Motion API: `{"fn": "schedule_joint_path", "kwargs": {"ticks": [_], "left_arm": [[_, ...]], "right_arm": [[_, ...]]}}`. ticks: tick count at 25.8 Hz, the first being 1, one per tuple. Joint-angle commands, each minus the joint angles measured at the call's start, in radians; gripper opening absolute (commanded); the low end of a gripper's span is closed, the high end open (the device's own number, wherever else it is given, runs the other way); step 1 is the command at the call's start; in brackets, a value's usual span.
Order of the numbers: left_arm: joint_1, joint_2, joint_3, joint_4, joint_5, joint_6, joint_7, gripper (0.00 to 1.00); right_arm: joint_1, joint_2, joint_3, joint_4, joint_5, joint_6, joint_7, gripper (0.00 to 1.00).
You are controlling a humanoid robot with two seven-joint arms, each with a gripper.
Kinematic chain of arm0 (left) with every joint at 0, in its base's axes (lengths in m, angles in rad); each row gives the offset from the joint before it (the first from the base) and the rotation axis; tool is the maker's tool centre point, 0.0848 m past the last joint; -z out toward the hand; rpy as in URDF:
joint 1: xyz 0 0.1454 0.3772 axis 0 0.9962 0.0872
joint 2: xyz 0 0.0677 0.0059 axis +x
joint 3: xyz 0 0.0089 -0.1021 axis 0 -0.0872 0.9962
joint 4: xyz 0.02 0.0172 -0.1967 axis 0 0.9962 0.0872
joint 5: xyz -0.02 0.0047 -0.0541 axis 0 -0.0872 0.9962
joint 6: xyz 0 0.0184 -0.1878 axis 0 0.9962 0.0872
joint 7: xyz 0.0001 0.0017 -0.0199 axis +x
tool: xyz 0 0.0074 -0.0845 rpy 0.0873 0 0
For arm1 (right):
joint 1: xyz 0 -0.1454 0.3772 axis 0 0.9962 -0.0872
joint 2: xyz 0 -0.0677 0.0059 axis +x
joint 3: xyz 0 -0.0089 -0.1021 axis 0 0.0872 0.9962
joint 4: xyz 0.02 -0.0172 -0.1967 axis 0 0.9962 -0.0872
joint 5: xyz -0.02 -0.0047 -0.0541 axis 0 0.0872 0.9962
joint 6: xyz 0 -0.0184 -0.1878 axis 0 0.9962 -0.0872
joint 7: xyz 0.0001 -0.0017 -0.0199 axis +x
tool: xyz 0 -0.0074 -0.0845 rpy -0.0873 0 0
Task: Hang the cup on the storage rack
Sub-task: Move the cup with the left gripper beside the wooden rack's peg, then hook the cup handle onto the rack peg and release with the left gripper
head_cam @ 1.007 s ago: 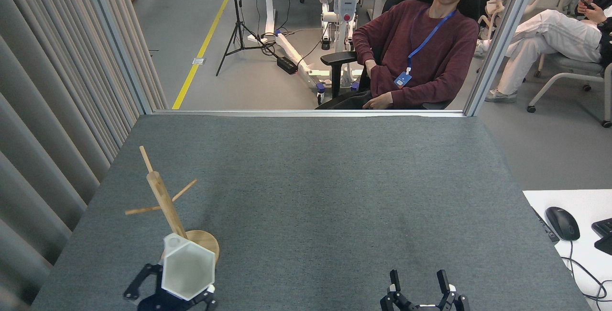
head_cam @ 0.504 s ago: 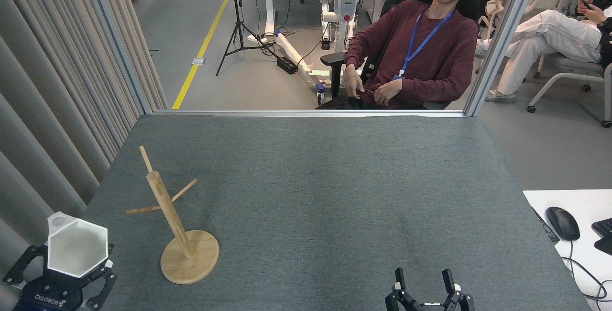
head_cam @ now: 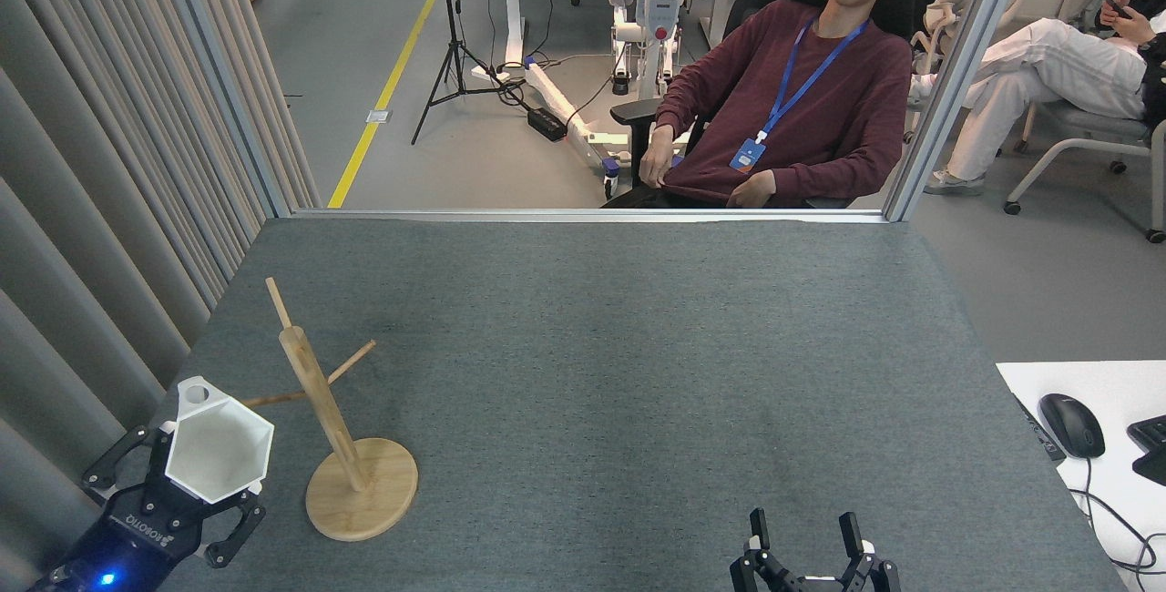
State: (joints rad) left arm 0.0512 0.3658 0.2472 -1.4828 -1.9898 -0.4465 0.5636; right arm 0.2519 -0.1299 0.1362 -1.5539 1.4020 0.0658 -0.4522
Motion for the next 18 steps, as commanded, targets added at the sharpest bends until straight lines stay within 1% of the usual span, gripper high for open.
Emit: {"fn": "schedule_joint_path", "kwargs": {"ticks": [1, 4, 6, 10, 11, 12, 13, 14, 18], "left_arm": [[-0.024, -0.001, -0.011, 0.030, -0.018, 0.011, -0.001, 0.50], [-0.037, 0.001, -0.031, 0.047, -0.032, 0.014, -0.001, 0.50], [-0.039, -0.004, -0.045, 0.047, -0.075, 0.015, -0.001, 0.50], [-0.044, -0.008, -0.091, 0.047, -0.110, 0.048, -0.002, 0.55], [-0.044, -0.008, -0.095, 0.047, -0.116, 0.048, -0.002, 0.61], [-0.045, -0.010, -0.098, 0.045, -0.118, 0.049, -0.004, 0.71], [-0.048, -0.011, -0.100, 0.045, -0.116, 0.051, -0.004, 0.92], [-0.048, -0.011, -0.103, 0.045, -0.116, 0.051, -0.005, 0.99], [-0.048, -0.013, -0.118, 0.048, -0.115, 0.049, -0.008, 0.99]], "right_arm": [[0.000, 0.001, -0.001, 0.003, -0.001, -0.001, -0.003, 0.98], [-0.002, 0.001, -0.001, 0.006, -0.003, -0.001, -0.006, 0.98], [-0.002, 0.001, -0.001, 0.008, -0.003, -0.001, -0.006, 0.98], [-0.009, 0.012, -0.001, 0.008, -0.003, -0.001, -0.008, 0.98], [-0.009, 0.016, -0.001, 0.006, -0.003, -0.001, -0.008, 0.98], [-0.009, 0.016, -0.001, 0.008, -0.003, -0.001, -0.008, 0.98], [-0.009, 0.016, -0.001, 0.008, -0.003, -0.001, -0.008, 0.98], [-0.009, 0.016, -0.001, 0.008, -0.003, -0.001, -0.008, 0.98], [-0.011, 0.015, -0.003, 0.008, -0.005, -0.001, -0.013, 0.98]]}}
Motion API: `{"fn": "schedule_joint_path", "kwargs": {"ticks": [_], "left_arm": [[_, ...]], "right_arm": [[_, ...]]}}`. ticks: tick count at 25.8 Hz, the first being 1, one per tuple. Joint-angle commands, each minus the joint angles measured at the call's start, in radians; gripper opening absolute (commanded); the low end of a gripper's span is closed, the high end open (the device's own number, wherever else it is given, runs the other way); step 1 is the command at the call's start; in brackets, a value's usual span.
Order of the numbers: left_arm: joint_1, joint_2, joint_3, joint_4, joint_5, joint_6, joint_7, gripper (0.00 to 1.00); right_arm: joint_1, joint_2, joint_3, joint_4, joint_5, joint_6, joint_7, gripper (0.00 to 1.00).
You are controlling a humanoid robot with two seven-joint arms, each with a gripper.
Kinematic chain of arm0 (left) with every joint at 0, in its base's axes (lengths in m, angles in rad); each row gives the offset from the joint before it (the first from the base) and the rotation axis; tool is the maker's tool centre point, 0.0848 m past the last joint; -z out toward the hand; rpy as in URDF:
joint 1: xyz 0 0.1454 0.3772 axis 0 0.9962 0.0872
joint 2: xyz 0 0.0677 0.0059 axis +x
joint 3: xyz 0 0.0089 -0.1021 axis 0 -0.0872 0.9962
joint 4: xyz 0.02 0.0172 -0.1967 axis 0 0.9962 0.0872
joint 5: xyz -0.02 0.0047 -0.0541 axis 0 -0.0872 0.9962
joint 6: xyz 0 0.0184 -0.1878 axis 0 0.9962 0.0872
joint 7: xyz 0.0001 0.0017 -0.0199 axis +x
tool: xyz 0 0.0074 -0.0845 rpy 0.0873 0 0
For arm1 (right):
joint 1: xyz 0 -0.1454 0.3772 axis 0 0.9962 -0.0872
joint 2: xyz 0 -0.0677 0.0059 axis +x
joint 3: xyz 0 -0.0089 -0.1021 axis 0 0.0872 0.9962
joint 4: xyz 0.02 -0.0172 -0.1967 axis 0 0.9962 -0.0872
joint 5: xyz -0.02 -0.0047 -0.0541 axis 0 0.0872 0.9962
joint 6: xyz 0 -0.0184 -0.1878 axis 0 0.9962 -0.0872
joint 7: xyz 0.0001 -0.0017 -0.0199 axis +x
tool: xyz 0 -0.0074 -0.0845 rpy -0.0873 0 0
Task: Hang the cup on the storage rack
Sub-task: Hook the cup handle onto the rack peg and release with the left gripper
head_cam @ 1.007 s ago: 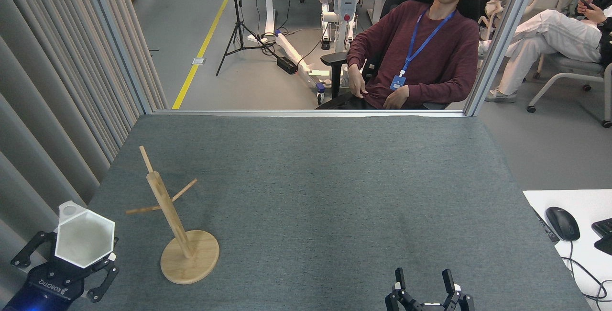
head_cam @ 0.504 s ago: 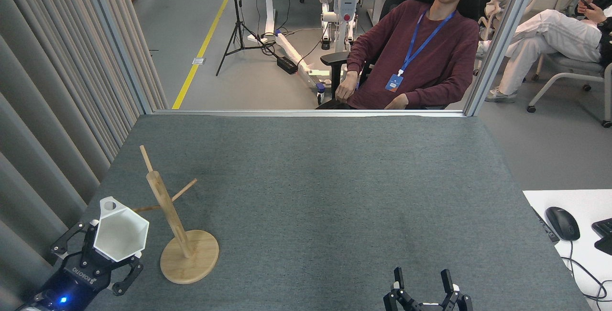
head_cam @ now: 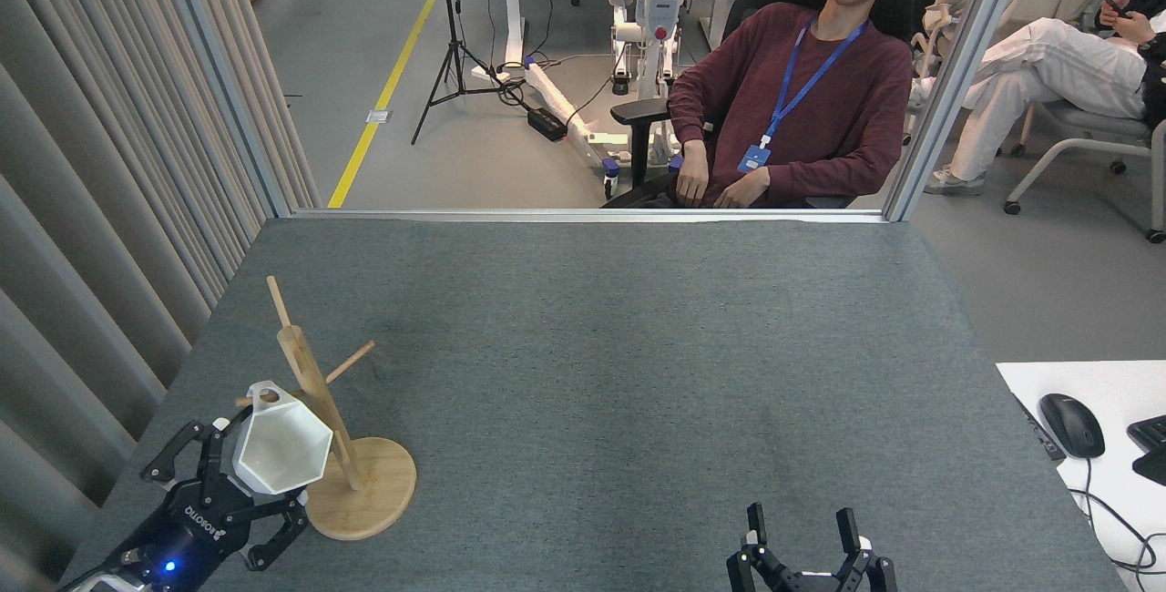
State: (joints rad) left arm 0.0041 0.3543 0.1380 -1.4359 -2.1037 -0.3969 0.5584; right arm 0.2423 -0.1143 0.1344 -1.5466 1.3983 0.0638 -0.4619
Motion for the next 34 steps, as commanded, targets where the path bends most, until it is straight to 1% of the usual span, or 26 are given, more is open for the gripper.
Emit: {"fn": "schedule_joint_path", "kwargs": {"ticks": [1, 7, 9, 14, 17, 20, 24, 27, 29, 31, 34], "left_arm": [[-0.001, -0.008, -0.011, 0.006, -0.001, 0.001, -0.003, 0.99], [0.007, -0.061, -0.005, 0.042, -0.001, 0.009, -0.005, 0.99], [0.020, -0.089, 0.003, 0.051, -0.001, 0.018, -0.005, 0.99], [0.079, -0.110, 0.023, 0.055, 0.007, 0.066, -0.012, 0.99], [0.128, -0.150, 0.084, 0.051, 0.028, 0.075, -0.014, 0.99], [0.188, -0.198, 0.167, 0.046, 0.090, 0.067, -0.012, 0.99], [0.241, -0.210, 0.232, 0.034, 0.182, 0.066, -0.014, 0.99], [0.315, -0.247, 0.299, -0.020, 0.297, 0.052, -0.017, 0.99], [0.387, -0.270, 0.325, -0.061, 0.373, 0.012, -0.021, 0.99], [0.427, -0.273, 0.334, -0.118, 0.433, -0.030, -0.034, 0.99], [0.436, -0.267, 0.359, -0.129, 0.545, -0.053, -0.046, 0.99]], "right_arm": [[0.000, -0.001, -0.001, 0.000, -0.001, 0.001, -0.003, 0.98], [0.000, 0.001, -0.001, 0.000, -0.001, -0.001, -0.004, 0.98], [0.000, -0.001, -0.002, 0.000, -0.001, -0.001, -0.006, 0.98], [0.000, -0.001, -0.016, 0.002, -0.002, -0.004, -0.006, 0.98], [0.000, -0.002, -0.015, 0.002, -0.002, -0.004, -0.006, 0.98], [0.000, -0.001, -0.015, 0.002, -0.002, -0.005, -0.006, 0.98], [0.000, -0.004, -0.015, 0.002, -0.002, -0.010, -0.006, 0.98], [0.000, -0.004, -0.015, 0.002, -0.002, -0.013, -0.006, 0.98], [0.002, -0.004, -0.015, 0.002, -0.002, -0.013, -0.004, 0.98], [0.006, -0.008, -0.015, 0.002, -0.002, -0.015, -0.004, 0.98], [0.025, -0.013, -0.009, 0.000, 0.010, -0.028, -0.003, 0.98]]}}
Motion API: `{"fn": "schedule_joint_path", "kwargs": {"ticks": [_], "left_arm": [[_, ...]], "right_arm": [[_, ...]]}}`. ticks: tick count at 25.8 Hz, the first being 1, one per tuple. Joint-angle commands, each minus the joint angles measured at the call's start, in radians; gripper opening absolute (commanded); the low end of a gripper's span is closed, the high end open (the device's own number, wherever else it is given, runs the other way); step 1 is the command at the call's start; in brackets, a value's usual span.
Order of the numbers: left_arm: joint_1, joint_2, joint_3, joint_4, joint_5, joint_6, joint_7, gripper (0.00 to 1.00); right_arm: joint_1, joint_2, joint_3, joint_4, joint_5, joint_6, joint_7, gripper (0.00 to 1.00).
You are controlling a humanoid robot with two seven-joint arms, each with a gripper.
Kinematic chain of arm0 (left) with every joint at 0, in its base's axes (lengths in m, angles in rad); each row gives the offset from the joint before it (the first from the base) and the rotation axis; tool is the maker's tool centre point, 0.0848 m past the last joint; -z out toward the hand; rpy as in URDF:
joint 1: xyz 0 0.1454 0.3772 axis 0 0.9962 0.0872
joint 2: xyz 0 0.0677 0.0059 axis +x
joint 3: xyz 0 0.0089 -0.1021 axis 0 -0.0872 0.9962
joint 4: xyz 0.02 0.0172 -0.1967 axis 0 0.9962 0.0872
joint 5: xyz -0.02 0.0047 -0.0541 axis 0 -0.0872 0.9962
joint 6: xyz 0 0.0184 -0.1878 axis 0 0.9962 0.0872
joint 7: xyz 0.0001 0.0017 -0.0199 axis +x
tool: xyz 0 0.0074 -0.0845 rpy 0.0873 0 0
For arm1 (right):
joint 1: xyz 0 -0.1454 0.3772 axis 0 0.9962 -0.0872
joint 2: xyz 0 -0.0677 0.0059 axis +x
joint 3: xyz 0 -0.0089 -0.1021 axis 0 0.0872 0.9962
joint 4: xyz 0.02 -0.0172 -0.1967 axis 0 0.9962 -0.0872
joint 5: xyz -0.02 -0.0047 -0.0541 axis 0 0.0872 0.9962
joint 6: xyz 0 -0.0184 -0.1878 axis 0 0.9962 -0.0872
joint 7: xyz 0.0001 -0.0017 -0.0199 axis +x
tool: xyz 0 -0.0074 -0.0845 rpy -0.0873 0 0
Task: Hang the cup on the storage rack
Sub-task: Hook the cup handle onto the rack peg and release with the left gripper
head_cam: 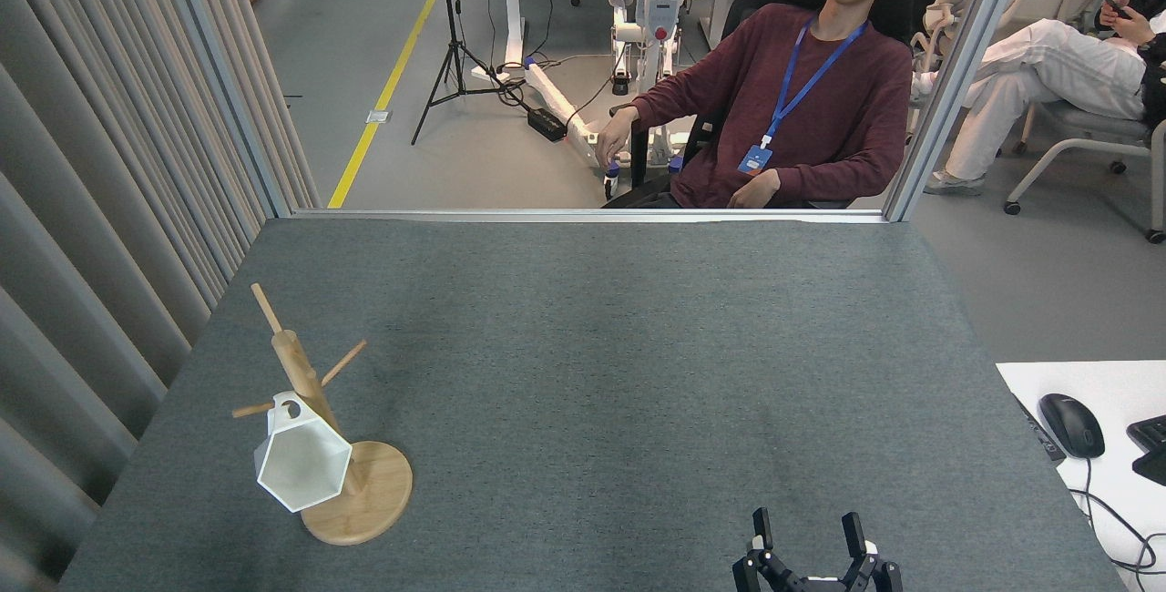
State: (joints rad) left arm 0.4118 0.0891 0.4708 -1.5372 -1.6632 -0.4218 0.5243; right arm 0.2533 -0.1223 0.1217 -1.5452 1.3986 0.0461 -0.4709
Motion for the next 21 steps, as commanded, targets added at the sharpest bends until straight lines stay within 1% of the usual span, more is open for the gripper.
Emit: {"fn": "schedule_joint_path", "kwargs": {"ticks": [1, 3, 5, 8, 10, 12, 14, 16, 21], "left_arm": [[0.028, -0.002, 0.031, -0.031, 0.141, -0.038, -0.029, 0.99], [0.030, -0.002, 0.032, -0.034, 0.203, -0.058, -0.073, 0.99], [0.028, -0.002, 0.031, -0.038, 0.258, -0.061, -0.096, 0.99], [0.030, -0.002, 0.026, -0.060, 0.298, -0.061, -0.118, 0.99], [0.028, -0.002, 0.025, -0.067, 0.301, -0.065, -0.121, 0.99], [0.028, -0.002, 0.022, -0.069, 0.301, -0.069, -0.124, 0.99], [0.028, -0.002, 0.022, -0.078, 0.301, -0.072, -0.124, 0.99], [0.028, -0.002, 0.015, -0.083, 0.298, -0.074, -0.121, 0.99], [0.028, -0.002, -0.006, -0.086, 0.298, -0.075, -0.113, 0.99]], "right_arm": [[0.030, -0.011, 0.003, -0.003, 0.010, -0.017, 0.006, 0.98], [0.081, -0.016, -0.001, -0.021, 0.011, -0.017, 0.003, 0.98], [0.150, -0.016, -0.004, -0.065, 0.011, -0.015, 0.003, 0.98], [0.248, -0.016, -0.017, -0.127, 0.013, -0.014, -0.008, 0.98], [0.291, -0.016, -0.020, -0.151, 0.043, -0.012, -0.040, 0.98], [0.331, -0.014, -0.037, -0.170, 0.099, -0.012, -0.054, 0.98], [0.370, -0.010, -0.044, -0.190, 0.122, -0.012, -0.055, 0.98], [0.389, -0.007, -0.045, -0.207, 0.122, -0.006, -0.055, 0.98], [0.383, -0.014, -0.047, -0.210, 0.122, -0.005, -0.057, 0.98]]}}
